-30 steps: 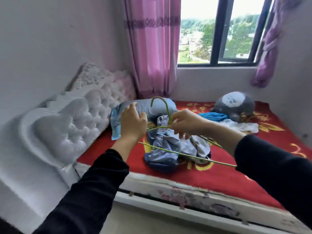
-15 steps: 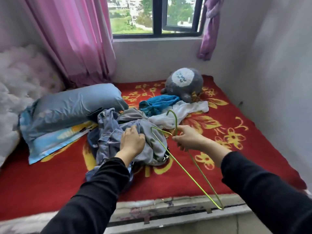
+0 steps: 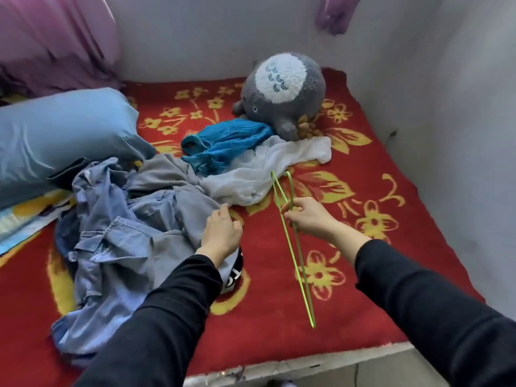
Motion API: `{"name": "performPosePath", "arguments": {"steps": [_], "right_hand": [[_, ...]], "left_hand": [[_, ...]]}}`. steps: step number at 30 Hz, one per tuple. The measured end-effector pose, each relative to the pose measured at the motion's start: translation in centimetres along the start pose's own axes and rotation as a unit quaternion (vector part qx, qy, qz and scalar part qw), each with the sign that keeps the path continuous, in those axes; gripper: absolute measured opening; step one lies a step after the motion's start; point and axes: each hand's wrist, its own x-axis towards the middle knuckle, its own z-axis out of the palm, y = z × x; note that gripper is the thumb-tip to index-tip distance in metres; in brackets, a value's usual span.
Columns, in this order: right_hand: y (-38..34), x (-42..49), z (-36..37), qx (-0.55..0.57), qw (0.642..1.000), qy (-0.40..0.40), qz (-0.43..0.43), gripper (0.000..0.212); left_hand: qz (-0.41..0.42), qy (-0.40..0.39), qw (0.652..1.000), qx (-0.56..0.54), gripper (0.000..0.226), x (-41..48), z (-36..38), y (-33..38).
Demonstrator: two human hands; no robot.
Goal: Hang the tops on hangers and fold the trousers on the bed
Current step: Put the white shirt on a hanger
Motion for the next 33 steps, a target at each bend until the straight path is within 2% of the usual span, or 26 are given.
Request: {"name": "performPosePath", "arguments": {"steps": [6, 10, 14, 19, 21, 22, 24, 25, 27, 30, 33], "right_hand": [[4.1, 10.4, 0.4, -0.026, 0.998, 0.049, 0.016, 0.016], [7.6, 16.7, 1.8, -0.064, 0.994, 0.086, 0.008, 0.016], [11.1, 21.3, 2.4, -0.108, 0.985, 0.136, -0.023, 0.024], [14.8, 25.4, 2.3, -0.141, 0.973, 0.176, -0.046, 0.023], [16.0, 26.5, 2.4, -0.137, 0.971, 0.192, -0.05, 0.022], [16.5, 26.8, 2.5, -0.132, 0.97, 0.196, -0.05, 0.021], [17.3, 27.1, 2.8, -0.118, 0.971, 0.202, -0.044, 0.019], [17.7, 27.0, 2.9, -0.109, 0.972, 0.204, -0.04, 0.018], [18.4, 26.5, 3.1, -0.09, 0.972, 0.215, -0.029, 0.016], [18.8, 25.6, 3.2, -0.056, 0.969, 0.242, 0.0, 0.019], [18.5, 24.6, 3.3, -0.008, 0.969, 0.242, 0.046, 0.024]], "left_hand": [[-0.003, -0.029, 0.999, 0.02, 0.058, 10.2, 4.7, 0.9], [0.031, 0.005, 0.993, 0.116, 0.059, 18.4, 8.9, -0.5], [0.097, 0.034, 0.962, 0.252, 0.071, 26.1, 12.9, -2.9], [0.155, -0.018, 0.923, 0.351, 0.086, 33.0, 17.2, -5.0], [0.136, -0.048, 0.921, 0.361, 0.079, 34.6, 18.3, -5.7], [0.126, -0.05, 0.923, 0.361, 0.068, 35.0, 18.8, -6.0], [0.132, -0.004, 0.943, 0.306, 0.037, 35.7, 19.4, -6.2], [0.138, 0.023, 0.959, 0.248, 0.027, 35.8, 19.6, -6.0], [0.141, 0.016, 0.981, 0.131, 0.017, 35.1, 19.5, -5.0], [0.16, -0.07, 0.984, 0.043, 0.009, 31.8, 19.0, -4.1], [0.142, -0.214, 0.966, -0.033, 0.013, 25.5, 18.1, -4.4]]}}
